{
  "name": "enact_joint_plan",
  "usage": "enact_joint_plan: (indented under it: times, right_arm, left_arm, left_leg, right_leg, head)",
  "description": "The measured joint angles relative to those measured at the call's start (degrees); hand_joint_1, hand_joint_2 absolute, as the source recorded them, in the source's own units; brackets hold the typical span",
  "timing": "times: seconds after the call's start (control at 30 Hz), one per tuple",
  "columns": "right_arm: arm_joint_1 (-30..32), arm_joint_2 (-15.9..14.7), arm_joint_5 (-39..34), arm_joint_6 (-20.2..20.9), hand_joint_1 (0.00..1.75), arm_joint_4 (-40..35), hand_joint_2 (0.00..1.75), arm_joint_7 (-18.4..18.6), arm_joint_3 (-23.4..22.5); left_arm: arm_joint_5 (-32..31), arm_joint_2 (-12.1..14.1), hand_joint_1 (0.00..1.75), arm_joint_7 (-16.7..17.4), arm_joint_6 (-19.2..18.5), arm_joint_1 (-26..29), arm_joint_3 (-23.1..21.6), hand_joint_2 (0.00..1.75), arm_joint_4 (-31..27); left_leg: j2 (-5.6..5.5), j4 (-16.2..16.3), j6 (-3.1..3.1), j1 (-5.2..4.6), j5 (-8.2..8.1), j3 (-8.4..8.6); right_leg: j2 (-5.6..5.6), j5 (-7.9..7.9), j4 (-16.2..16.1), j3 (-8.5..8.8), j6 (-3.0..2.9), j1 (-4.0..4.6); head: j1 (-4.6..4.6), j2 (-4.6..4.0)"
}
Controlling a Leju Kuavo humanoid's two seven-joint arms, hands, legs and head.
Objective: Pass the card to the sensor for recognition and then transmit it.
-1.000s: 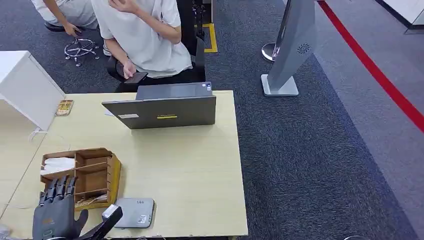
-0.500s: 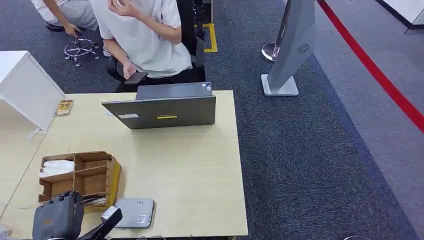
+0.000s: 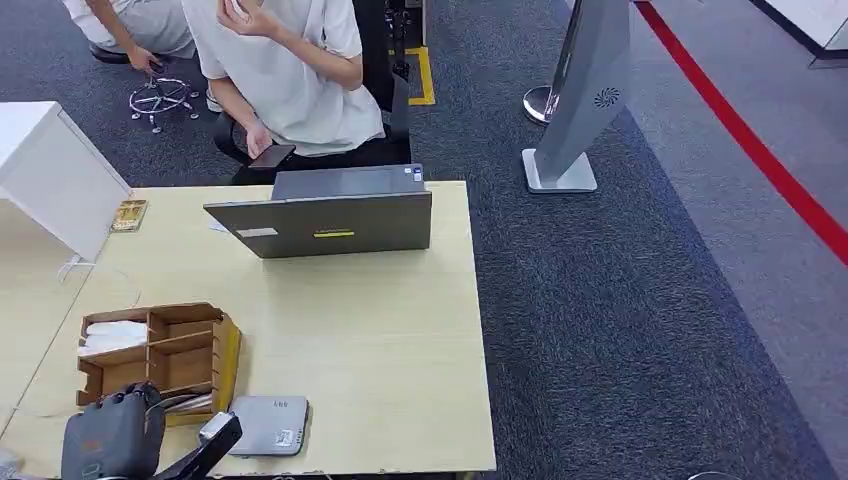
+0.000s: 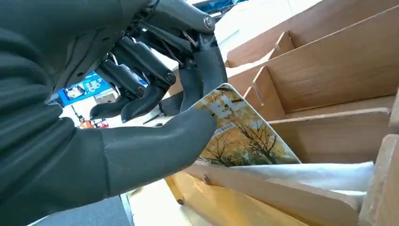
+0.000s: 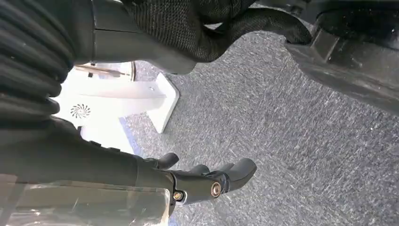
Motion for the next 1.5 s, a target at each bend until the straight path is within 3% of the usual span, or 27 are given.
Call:
enact_joint_plan:
  times: [0.1,0.17,0.33,0.5,0.7,0.8,0.9,1.03,1.17,1.27,1.5]
  right_arm:
    - [-0.01,0.00,-0.02,-0.26,0.00,0.00,1.75,-0.20,-0.04]
    - [-0.03,0.00,-0.02,-0.31,0.00,0.00,1.75,-0.20,-0.15]
    - [-0.53,0.00,-0.39,0.04,0.00,0.00,1.75,0.09,-1.53]
    - [-0.77,0.00,-2.38,-0.77,0.00,0.00,1.75,0.90,-2.67]
    - [-0.69,0.00,-3.23,-0.88,0.00,-0.02,1.75,1.64,-2.75]
    - [-0.71,0.00,-3.02,-0.46,0.00,-0.02,1.75,1.62,-2.89]
    - [-0.75,0.00,-2.07,0.72,0.00,0.00,1.75,1.03,-2.97]
    - [-0.77,0.00,-1.16,1.33,0.00,0.04,1.75,0.20,-2.97]
    - [-0.78,0.00,0.13,2.49,0.00,0.20,1.75,-1.86,-2.93]
    - [-0.80,0.00,0.02,2.36,0.00,0.55,1.75,-2.49,-2.91]
    - [-0.79,0.00,0.07,2.51,0.00,1.14,1.75,-1.73,-2.84]
  left_arm:
    - [0.00,0.02,1.75,-0.11,-0.52,0.02,-0.02,1.75,-1.00]
    - [0.00,0.02,1.75,-0.02,-3.31,-0.07,-0.04,1.75,-3.04]
    - [0.00,1.38,1.75,3.02,-19.38,-2.12,-4.01,1.75,-13.50]
    - [0.31,5.03,1.75,0.57,-29.23,-7.80,-11.55,1.75,-23.90]
    - [3.30,7.96,1.75,0.04,-33.09,-14.75,-15.28,1.75,-29.64]
    - [5.57,8.61,1.75,1.69,-34.73,-19.02,-15.69,1.75,-29.83]
    - [3.29,7.94,1.75,4.77,-34.60,-25.48,-15.72,1.75,-29.18]
    - [0.20,6.56,1.75,5.03,-32.34,-31.26,-15.72,1.75,-26.74]
    - [0.00,8.00,1.75,8.72,-24.23,-34.91,-15.76,1.75,-23.14]
    - [-0.02,9.79,1.75,9.09,-20.00,-36.84,-15.65,1.75,-18.20]
    - [-0.02,10.78,1.75,9.25,-19.30,-37.33,-14.78,1.75,-12.92]
  left_leg:
    - [0.00,0.00,0.00,0.00,0.00,0.01]
    - [0.00,0.00,0.00,0.00,0.01,0.02]
    - [-0.06,0.02,0.00,0.00,0.01,0.00]
    - [-0.06,0.03,0.03,0.00,0.03,0.00]
    - [-0.04,0.03,0.00,0.01,0.06,0.04]
    - [-0.07,0.03,0.02,0.01,0.08,0.02]
    - [-0.07,0.03,0.03,0.00,0.12,0.00]
    - [-0.04,0.04,0.05,-0.01,0.13,0.01]
    - [-0.05,0.05,0.05,-0.01,0.14,0.00]
    - [-0.04,0.04,0.04,0.00,0.14,0.01]
    - [-0.04,0.04,0.02,0.00,0.15,-0.02]
  right_leg:
    - [0.00,0.00,0.00,-0.01,0.00,0.00]
    - [0.00,0.00,0.00,-0.03,0.00,0.00]
    - [-0.03,0.00,0.00,-0.10,0.00,0.00]
    - [-0.04,0.03,0.00,-0.04,-0.02,0.00]
    - [-0.01,0.05,0.01,-0.04,-0.04,0.01]
    - [-0.03,0.05,0.01,-0.13,-0.04,0.01]
    - [-0.04,0.09,0.01,-0.03,0.00,0.00]
    - [0.01,0.15,0.01,-0.02,0.05,-0.01]
    - [0.02,0.16,0.01,-0.05,0.07,-0.01]
    - [0.02,0.16,0.01,-0.05,0.06,0.00]
    - [0.03,0.15,0.02,-0.06,0.07,0.00]
  head:
    - [0.00,0.00]
    - [0.00,0.00]
    - [0.00,0.00]
    - [0.00,0.00]
    - [0.00,0.00]
    - [0.00,0.00]
    - [-0.02,0.00]
    - [0.00,0.00]
    - [0.02,0.00]
    - [-0.04,0.00]
    - [0.00,0.00]
